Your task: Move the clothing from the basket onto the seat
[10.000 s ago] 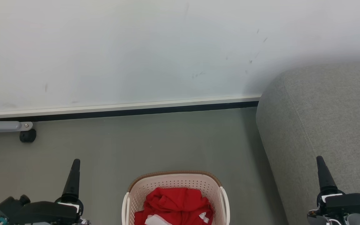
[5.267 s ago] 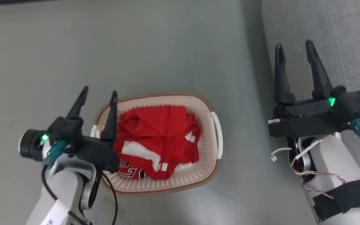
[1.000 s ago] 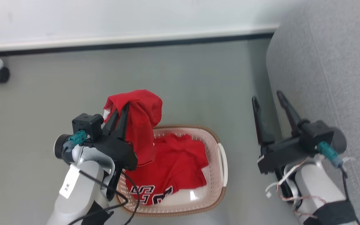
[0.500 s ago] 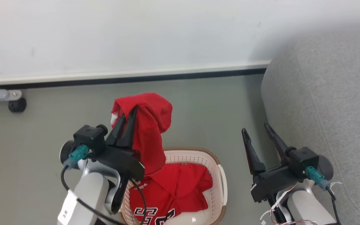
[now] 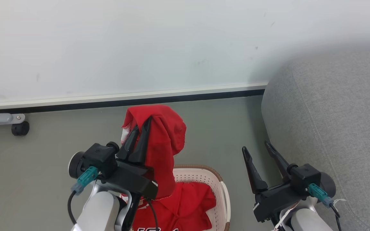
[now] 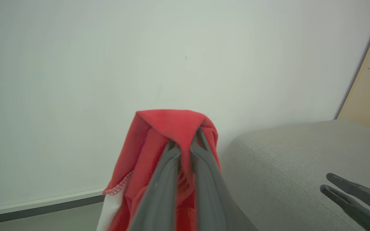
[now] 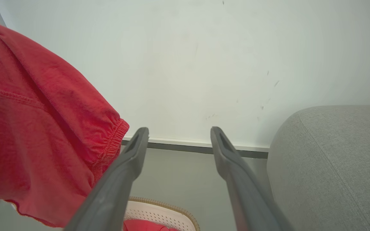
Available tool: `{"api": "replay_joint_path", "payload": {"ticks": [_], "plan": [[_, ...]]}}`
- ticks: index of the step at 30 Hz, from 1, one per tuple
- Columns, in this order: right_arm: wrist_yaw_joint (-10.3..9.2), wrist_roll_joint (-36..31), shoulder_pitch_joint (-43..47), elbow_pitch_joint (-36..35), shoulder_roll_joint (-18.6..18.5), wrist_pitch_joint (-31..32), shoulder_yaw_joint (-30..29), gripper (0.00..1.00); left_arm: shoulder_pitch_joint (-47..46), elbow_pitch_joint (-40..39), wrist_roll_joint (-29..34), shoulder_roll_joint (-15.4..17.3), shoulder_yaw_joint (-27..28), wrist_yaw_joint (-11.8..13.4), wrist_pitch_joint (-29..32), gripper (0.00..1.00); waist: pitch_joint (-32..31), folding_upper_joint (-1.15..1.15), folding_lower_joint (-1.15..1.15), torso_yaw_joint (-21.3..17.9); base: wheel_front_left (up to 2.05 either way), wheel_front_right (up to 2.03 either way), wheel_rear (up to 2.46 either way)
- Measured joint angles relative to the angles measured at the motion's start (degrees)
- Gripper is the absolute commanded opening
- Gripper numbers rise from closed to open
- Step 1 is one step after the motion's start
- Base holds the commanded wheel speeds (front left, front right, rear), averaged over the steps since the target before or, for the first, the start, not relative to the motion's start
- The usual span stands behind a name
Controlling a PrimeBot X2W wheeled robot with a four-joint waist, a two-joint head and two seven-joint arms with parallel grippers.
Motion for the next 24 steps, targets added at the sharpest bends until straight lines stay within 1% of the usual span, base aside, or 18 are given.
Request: {"api": "replay_joint_path", "payload": {"ticks": [3, 11, 24], "plan": [[0.01, 0.36, 0.03, -0.38, 0.05, 0.0, 0.05, 1.0, 0.75, -2.02, 0.01, 0.01, -0.31, 0.07, 0.0, 0.0, -0.3, 0.0, 0.0, -0.17, 0.0, 0.0, 0.0], [0.09, 0.36, 0.1, -0.83, 0.33, 0.01, 0.33, 1.0, 2.54, -6.92, 0.08, 0.42, -0.48, 1.23, 1.11, 0.0, -0.53, 0.01, 0.0, -0.58, 0.0, 0.0, 0.0], [0.14, 0.41, 0.16, -1.29, 0.66, 0.01, 0.75, 1.0, 3.37, -10.57, 0.08, 0.77, -0.68, 2.05, 3.68, 0.0, -0.43, 0.01, 0.0, -0.76, 0.0, 0.0, 0.0]]}}
